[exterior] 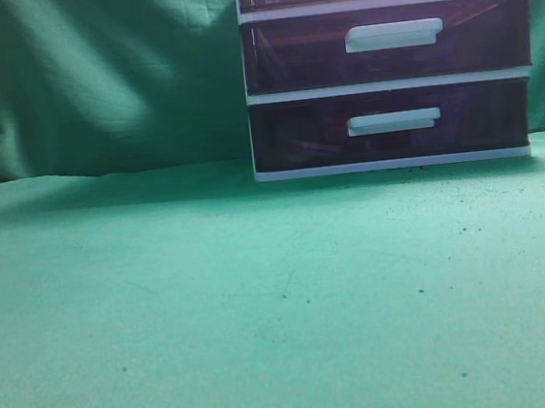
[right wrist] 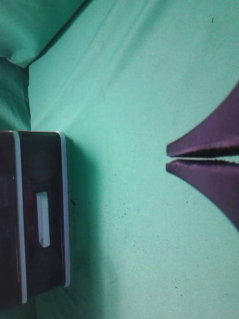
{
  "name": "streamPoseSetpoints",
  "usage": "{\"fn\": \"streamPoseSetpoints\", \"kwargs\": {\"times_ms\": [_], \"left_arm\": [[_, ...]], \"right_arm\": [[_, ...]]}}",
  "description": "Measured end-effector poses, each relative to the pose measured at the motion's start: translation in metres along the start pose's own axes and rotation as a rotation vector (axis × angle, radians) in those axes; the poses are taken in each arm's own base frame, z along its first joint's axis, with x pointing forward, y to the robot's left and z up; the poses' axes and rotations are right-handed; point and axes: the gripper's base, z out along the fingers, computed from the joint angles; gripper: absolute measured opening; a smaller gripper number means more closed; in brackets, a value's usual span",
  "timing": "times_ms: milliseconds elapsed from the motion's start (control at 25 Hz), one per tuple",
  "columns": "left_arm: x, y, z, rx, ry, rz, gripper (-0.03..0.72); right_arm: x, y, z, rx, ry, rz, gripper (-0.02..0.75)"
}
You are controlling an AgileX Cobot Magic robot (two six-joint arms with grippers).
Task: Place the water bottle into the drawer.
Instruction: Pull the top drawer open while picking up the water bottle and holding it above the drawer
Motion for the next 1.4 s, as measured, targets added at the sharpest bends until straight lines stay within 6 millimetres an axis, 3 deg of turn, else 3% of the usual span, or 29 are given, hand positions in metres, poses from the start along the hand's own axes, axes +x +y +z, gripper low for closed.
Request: {"fn": "streamPoseSetpoints", "kwargs": {"times_ms": [800, 920, 1160, 1400], "left_arm": [[0.0, 0.0, 0.0, 0.0, -0.005, -0.003, 0.0], [-0.008, 0.0, 0.0, 0.008, -0.089, -0.08, 0.0], [-0.037, 0.009, -0.008, -0.063, -0.428, -0.166, 0.0], [-0.043, 0.013, -0.012, -0.048, -0.516, -0.394, 0.0]], "right_arm": [[0.0, 0.0, 0.0, 0.0, 0.0, 0.0, 0.0], [0.0, 0.0, 0.0, 0.0, 0.0, 0.0, 0.0], [0.0, 0.0, 0.0, 0.0, 0.0, 0.0, 0.0], [0.0, 0.0, 0.0, 0.0, 0.0, 0.0, 0.0]]}}
